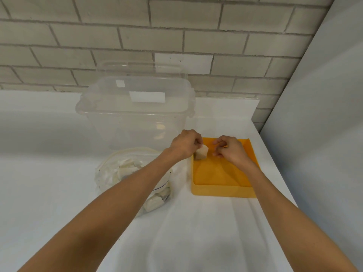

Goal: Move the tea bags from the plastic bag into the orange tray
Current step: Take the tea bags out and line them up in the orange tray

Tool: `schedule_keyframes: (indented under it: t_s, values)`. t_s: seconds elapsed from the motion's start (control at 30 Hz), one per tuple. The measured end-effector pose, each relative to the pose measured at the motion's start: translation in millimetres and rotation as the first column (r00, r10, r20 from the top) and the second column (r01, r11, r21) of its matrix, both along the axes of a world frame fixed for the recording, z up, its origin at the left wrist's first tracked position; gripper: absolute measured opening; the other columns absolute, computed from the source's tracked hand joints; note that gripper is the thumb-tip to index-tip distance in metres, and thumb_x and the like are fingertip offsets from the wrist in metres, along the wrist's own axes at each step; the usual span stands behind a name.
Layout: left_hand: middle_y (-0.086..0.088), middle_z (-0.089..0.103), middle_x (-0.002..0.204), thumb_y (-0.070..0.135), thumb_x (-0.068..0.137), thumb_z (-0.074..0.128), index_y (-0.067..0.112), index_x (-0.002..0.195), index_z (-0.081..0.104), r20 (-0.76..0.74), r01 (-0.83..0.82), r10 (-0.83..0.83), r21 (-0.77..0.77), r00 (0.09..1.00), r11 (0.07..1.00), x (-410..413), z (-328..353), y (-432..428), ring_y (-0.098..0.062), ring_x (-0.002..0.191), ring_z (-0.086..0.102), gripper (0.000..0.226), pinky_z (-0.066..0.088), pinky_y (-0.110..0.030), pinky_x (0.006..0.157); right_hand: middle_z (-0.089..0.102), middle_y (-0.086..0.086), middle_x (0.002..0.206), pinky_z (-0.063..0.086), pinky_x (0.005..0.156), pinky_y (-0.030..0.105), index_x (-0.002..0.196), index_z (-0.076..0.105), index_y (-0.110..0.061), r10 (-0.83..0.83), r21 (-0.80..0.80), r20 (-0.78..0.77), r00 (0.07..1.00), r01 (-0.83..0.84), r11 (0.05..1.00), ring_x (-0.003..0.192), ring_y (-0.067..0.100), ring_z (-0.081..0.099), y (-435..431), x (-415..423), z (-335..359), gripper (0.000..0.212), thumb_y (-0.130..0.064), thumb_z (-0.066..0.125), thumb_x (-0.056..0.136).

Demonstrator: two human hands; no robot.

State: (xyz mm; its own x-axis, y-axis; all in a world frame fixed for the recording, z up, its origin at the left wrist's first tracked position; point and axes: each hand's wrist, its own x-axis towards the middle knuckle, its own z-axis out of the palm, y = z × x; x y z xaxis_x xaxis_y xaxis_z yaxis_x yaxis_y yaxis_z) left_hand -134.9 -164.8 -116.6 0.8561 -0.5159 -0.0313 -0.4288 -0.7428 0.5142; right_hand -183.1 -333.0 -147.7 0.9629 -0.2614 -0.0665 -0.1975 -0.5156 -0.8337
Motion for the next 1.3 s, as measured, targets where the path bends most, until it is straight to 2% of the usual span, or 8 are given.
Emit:
schedule_keyframes:
  t_s: [0.27,0.47,0.63,0.73,0.83,1.07,1.2,1.3]
  values:
    - [-0.007,0.061,0.118,0.014,0.098,0.046,0.014,0.111,0.065,0.118,-0.047,0.029,0.147,0.993,0.988,0.2,-10.2,-7.8,-0.025,0.102,0.060,0.023,0.046,-0.032,0.078,0.066,0.006,0.082,0.057,0.069,0.032,0.099,0.064,-0.010,0.009,-0.014,-0.036,0.999,-0.010,1.000,0.073,0.020,0.070,3.5,-1.4,-4.7,0.028,0.009,0.046,0.088]
    - [-0.008,0.056,0.117,0.013,0.096,0.050,0.015,0.120,0.054,0.220,-0.093,0.035,0.256,0.975,0.962,-4.4,-16.0,-11.6,-0.026,0.100,0.059,0.024,0.042,-0.031,0.076,0.067,0.007,0.085,0.056,0.062,0.026,0.096,0.064,-0.012,0.002,-0.009,-0.045,0.999,-0.003,1.000,0.067,0.015,0.069,2.0,-3.6,-8.7,0.022,0.004,0.050,0.090]
    - [-0.010,0.050,0.116,0.014,0.088,0.063,0.014,0.127,0.044,0.252,-0.100,0.031,0.267,0.967,0.958,-10.6,-16.7,-13.2,-0.026,0.095,0.059,0.044,0.048,-0.034,0.076,0.067,0.006,0.082,0.057,0.065,0.029,0.098,0.065,-0.011,0.011,-0.017,-0.051,0.999,-0.012,1.000,0.068,0.015,0.069,1.2,-6.9,-6.9,0.020,0.003,0.052,0.090]
    - [-0.010,0.047,0.119,0.010,0.088,0.059,0.014,0.127,0.045,0.266,-0.129,0.065,0.230,0.962,0.965,-12.5,-16.6,-13.2,-0.026,0.090,0.060,0.042,0.046,-0.033,0.069,0.067,0.008,0.084,0.056,0.062,0.024,0.101,0.065,-0.008,0.016,-0.020,-0.048,0.999,-0.017,1.000,0.067,0.014,0.069,2.3,-8.9,-2.5,0.020,0.002,0.052,0.090]
    - [-0.010,0.047,0.119,0.010,0.089,0.055,0.014,0.126,0.047,0.271,-0.131,0.084,0.163,0.959,0.978,-16.6,-11.2,-9.4,-0.028,0.088,0.061,0.038,0.042,-0.033,0.063,0.068,0.011,0.087,0.057,0.068,0.030,0.102,0.065,-0.009,0.039,-0.046,-0.014,0.999,-0.040,0.998,0.074,0.020,0.070,7.7,-11.3,9.1,0.021,0.001,0.052,0.090]
    - [0.009,0.065,0.103,0.029,0.092,0.053,0.028,0.112,0.059,0.130,-0.014,0.011,0.019,0.991,1.000,-45.5,25.2,50.2,-0.017,0.096,0.058,0.021,0.040,-0.031,0.072,0.071,0.003,0.083,0.058,0.071,0.027,0.097,0.069,-0.016,0.155,-0.078,0.097,0.983,-0.148,0.986,0.070,0.011,0.070,49.9,-16.4,52.3,0.021,-0.003,0.056,0.089]
    - [0.018,0.064,0.089,0.032,0.090,0.057,0.034,0.095,0.064,0.036,-0.087,0.087,-0.004,0.996,0.996,-56.6,37.8,116.8,-0.013,0.088,0.059,0.009,0.050,-0.035,0.079,0.070,0.004,0.081,0.057,0.073,0.030,0.098,0.069,-0.013,0.324,-0.042,0.097,0.941,-0.321,0.946,0.072,0.012,0.071,97.9,-23.6,70.3,0.021,-0.001,0.055,0.088]
    - [0.017,0.065,0.088,0.030,0.088,0.061,0.032,0.091,0.067,0.007,-0.156,0.156,-0.001,0.988,0.988,-54.1,35.0,159.8,-0.013,0.087,0.058,0.007,0.051,-0.037,0.081,0.070,0.006,0.082,0.054,0.068,0.025,0.095,0.068,-0.013,0.459,-0.022,0.059,0.886,-0.459,0.888,0.073,0.015,0.071,140.1,-25.8,72.9,0.022,0.002,0.054,0.087]
